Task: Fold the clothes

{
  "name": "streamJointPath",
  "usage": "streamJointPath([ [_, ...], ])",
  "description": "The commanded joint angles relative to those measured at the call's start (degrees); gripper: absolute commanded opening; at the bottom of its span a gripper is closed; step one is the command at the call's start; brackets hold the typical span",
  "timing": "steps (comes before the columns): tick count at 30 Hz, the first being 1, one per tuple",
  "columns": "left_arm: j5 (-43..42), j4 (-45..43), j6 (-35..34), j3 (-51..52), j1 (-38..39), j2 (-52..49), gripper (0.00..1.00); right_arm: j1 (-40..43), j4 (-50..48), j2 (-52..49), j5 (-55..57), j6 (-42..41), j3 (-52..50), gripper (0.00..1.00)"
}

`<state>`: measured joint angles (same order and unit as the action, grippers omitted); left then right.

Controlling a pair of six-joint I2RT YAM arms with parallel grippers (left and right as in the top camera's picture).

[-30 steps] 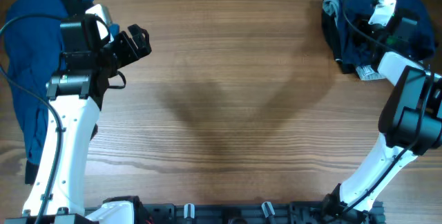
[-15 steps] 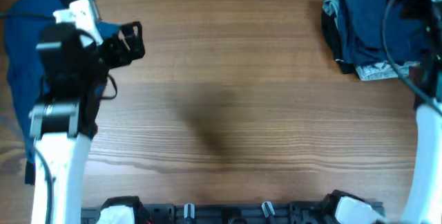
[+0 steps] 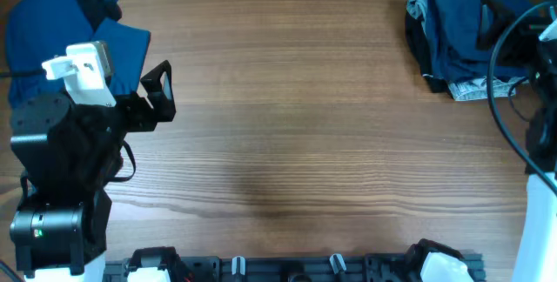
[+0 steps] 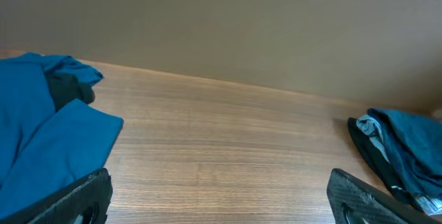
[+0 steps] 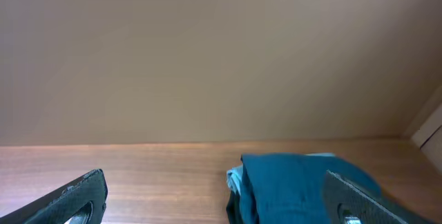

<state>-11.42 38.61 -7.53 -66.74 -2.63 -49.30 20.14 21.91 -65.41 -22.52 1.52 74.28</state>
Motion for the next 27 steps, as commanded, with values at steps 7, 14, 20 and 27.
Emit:
streamJointPath([
  [7, -0.7, -0.2, 1.3, -0.4, 0.3, -0.2, 1.00, 0.0, 2.4, -11.1, -0.9, -0.2, 0.0, 1.00],
  [14, -0.7, -0.2, 1.3, -0.4, 0.3, -0.2, 1.00, 0.2, 2.8, -18.1, 0.3, -0.2, -1.2, 1.00],
  [20, -0.7, -0.2, 1.3, -0.4, 0.3, -0.2, 1.00, -11.0, 6.2, -4.1, 0.3, -0.2, -1.7, 1.00],
  [27, -0.7, -0.2, 1.3, -0.4, 0.3, -0.2, 1.00, -24.9, 2.2, 13.5, 3.1, 3.2, -4.8, 1.00],
])
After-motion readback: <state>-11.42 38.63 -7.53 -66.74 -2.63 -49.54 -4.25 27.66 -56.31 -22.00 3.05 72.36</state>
